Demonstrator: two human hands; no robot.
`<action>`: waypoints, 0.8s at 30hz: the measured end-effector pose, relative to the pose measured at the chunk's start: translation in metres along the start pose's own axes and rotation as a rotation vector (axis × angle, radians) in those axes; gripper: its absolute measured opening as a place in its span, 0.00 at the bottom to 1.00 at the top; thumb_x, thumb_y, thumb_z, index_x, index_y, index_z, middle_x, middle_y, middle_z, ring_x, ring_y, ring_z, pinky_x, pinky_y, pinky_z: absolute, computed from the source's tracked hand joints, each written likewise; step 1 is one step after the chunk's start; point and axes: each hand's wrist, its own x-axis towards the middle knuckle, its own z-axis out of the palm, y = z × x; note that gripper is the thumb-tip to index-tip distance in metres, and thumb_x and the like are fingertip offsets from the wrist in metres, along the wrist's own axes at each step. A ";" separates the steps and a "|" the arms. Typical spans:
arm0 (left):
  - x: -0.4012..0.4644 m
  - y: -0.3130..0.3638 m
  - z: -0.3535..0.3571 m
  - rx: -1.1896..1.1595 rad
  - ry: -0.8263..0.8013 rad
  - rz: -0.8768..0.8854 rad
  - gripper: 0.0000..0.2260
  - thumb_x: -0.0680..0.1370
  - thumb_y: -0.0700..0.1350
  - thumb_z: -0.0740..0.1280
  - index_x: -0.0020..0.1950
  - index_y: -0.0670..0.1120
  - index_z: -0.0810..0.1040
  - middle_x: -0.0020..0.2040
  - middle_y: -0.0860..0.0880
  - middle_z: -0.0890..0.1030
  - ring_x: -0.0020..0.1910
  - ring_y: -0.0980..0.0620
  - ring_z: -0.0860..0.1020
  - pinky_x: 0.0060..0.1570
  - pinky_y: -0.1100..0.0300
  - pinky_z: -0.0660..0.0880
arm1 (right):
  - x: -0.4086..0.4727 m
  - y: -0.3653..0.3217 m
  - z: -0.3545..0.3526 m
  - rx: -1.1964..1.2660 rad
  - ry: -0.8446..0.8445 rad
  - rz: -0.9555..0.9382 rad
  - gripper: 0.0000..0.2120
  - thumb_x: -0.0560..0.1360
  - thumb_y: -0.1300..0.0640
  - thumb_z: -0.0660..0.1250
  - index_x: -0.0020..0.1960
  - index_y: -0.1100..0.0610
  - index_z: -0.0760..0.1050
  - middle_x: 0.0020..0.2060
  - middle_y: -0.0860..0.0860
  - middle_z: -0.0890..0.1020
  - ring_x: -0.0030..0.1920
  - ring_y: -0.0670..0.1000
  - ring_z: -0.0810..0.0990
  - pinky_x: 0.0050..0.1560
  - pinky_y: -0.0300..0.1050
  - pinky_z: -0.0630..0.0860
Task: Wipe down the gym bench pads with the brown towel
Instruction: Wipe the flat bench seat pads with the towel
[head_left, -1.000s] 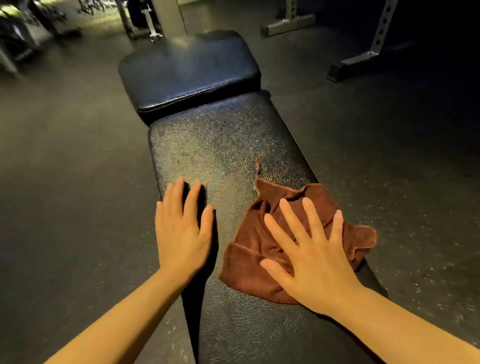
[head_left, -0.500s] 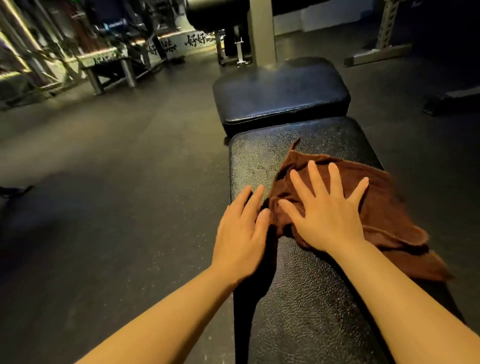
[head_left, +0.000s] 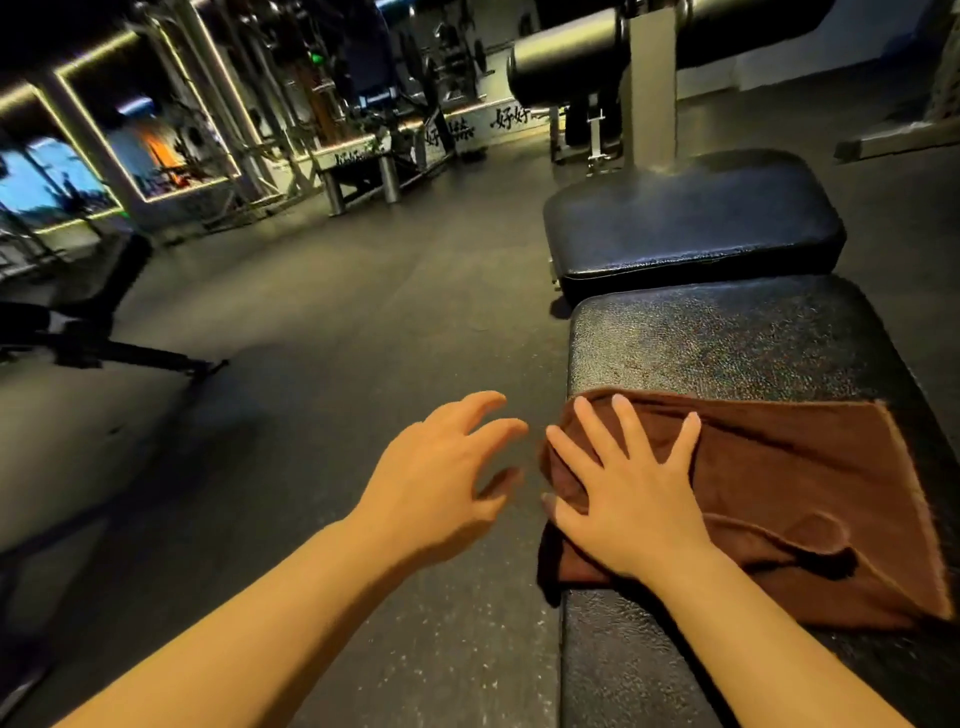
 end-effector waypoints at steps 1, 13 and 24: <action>-0.005 -0.002 -0.004 0.020 -0.006 -0.025 0.20 0.82 0.58 0.60 0.74 0.58 0.67 0.78 0.56 0.59 0.73 0.54 0.64 0.65 0.58 0.68 | 0.011 0.000 -0.003 -0.016 -0.009 0.023 0.37 0.71 0.30 0.42 0.77 0.39 0.60 0.80 0.49 0.55 0.79 0.60 0.51 0.63 0.81 0.38; -0.026 -0.014 -0.018 -0.138 -0.034 -0.181 0.18 0.81 0.57 0.63 0.70 0.56 0.73 0.69 0.57 0.71 0.66 0.56 0.72 0.64 0.56 0.72 | -0.006 -0.012 0.008 0.042 0.081 0.058 0.35 0.72 0.34 0.49 0.73 0.49 0.72 0.74 0.58 0.68 0.74 0.64 0.64 0.66 0.78 0.48; -0.003 0.012 -0.030 -0.293 -0.008 -0.172 0.13 0.80 0.54 0.65 0.63 0.53 0.79 0.61 0.55 0.78 0.61 0.57 0.75 0.62 0.56 0.72 | -0.013 0.000 0.002 0.030 -0.014 0.003 0.36 0.71 0.28 0.44 0.72 0.39 0.69 0.76 0.50 0.66 0.76 0.56 0.63 0.66 0.77 0.45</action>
